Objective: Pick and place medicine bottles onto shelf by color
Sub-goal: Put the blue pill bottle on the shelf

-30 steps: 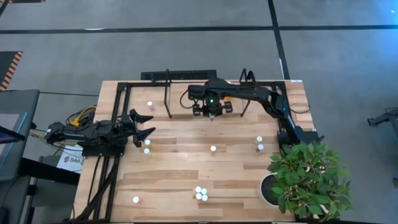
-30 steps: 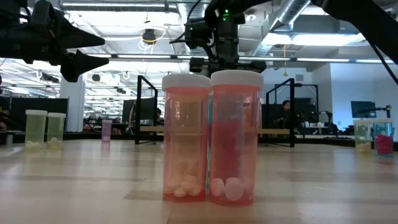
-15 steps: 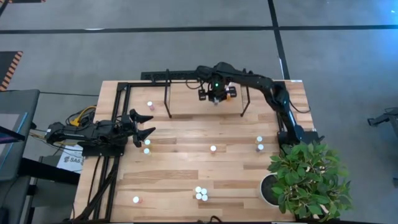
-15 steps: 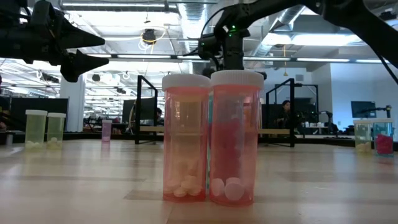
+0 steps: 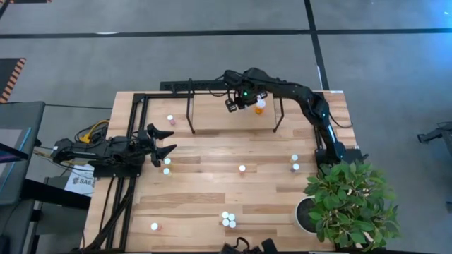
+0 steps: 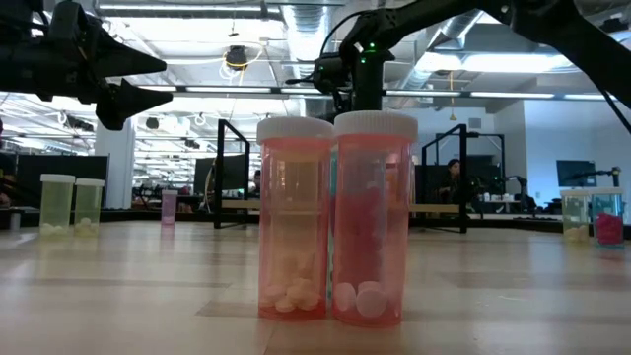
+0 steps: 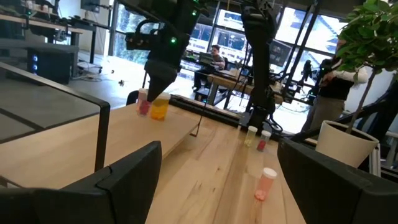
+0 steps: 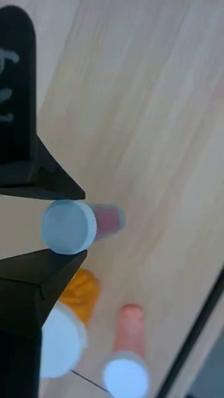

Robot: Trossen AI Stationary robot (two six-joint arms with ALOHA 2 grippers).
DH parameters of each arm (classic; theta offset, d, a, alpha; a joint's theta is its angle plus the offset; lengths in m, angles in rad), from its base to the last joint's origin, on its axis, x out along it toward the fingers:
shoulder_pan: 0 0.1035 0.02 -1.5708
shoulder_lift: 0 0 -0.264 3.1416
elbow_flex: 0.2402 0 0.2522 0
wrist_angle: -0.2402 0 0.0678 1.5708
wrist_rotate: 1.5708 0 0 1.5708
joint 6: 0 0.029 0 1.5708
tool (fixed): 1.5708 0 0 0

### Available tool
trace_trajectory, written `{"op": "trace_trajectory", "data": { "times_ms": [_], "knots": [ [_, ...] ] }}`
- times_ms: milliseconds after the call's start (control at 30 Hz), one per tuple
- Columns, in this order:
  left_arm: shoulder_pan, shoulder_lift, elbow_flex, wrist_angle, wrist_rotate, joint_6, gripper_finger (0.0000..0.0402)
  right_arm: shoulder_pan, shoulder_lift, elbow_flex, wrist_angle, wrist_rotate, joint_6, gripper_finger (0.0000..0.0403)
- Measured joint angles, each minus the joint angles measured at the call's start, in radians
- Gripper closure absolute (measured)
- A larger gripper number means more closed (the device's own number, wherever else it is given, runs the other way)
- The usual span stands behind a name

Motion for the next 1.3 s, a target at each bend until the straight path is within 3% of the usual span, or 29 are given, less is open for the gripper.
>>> {"op": "trace_trajectory", "data": {
  "times_ms": [600,1300],
  "knots": [
    [0.0,0.0,0.0,0.0,0.0,0.0,0.009,-0.054,0.0,-0.019,0.033,0.01,-0.035,0.0279],
    [0.0,0.0,0.0,0.0,0.0,0.0,0.009,-0.09,0.0,-0.026,0.026,-0.037,0.196,0.0279]
  ]
}}
